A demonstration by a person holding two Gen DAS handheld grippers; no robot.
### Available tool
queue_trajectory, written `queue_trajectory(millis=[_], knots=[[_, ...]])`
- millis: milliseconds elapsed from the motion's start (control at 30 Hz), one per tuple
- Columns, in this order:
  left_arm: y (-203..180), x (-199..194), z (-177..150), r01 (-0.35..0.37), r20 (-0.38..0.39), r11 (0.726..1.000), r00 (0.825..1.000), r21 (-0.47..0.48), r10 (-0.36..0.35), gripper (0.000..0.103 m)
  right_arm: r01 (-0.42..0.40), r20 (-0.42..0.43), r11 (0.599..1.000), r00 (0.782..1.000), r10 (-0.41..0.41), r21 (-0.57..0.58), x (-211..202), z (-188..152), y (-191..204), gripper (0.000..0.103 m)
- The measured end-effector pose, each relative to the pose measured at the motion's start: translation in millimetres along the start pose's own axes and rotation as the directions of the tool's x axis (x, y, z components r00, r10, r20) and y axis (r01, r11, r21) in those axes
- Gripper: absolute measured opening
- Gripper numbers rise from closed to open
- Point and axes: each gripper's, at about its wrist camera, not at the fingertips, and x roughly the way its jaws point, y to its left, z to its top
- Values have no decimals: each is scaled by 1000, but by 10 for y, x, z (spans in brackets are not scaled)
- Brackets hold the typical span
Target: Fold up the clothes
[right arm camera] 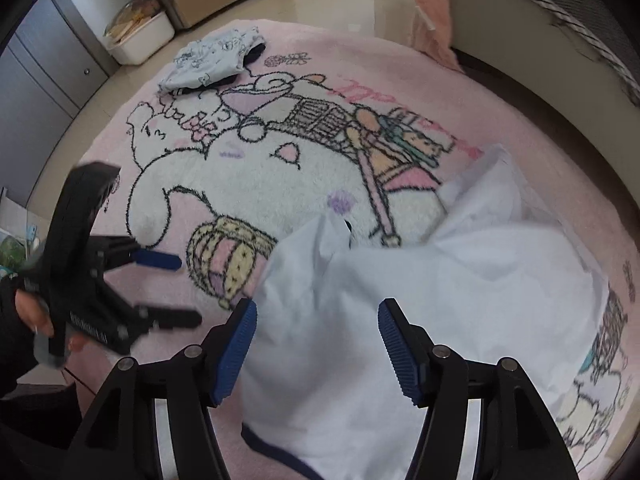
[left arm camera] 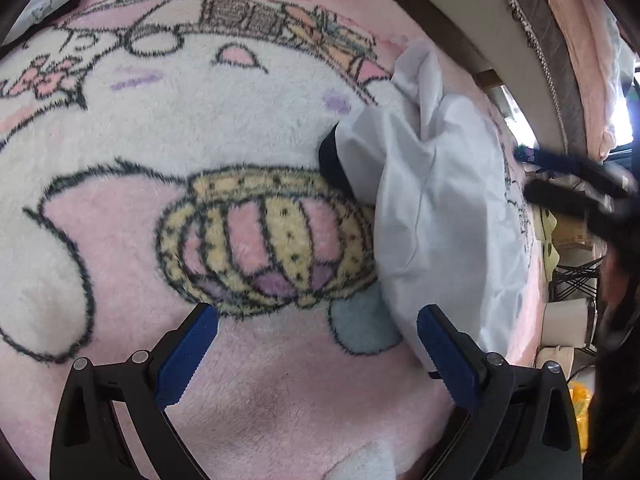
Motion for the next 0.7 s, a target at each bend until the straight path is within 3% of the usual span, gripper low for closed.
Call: queue_trajectory(millis=[133,300,500,700], knots=[[30,146,-15,28,-19,1000,999,-11,-28,102,-18,-71,999,997,15,-31,222,327,27,63],[-24,189,10,-1,-2,1000,1000,29,1,102,-26,-173,999,985,19,-35,515,639,41,63],[20,168,57,1,26,1000,1000,1,-1,102,-33,-295,997,954,51,65,859,897,-55,63],[-9,158,78,-70,48,997,996,31,69,102,7,-400,992,916,44,125,1174,912,-103,63]])
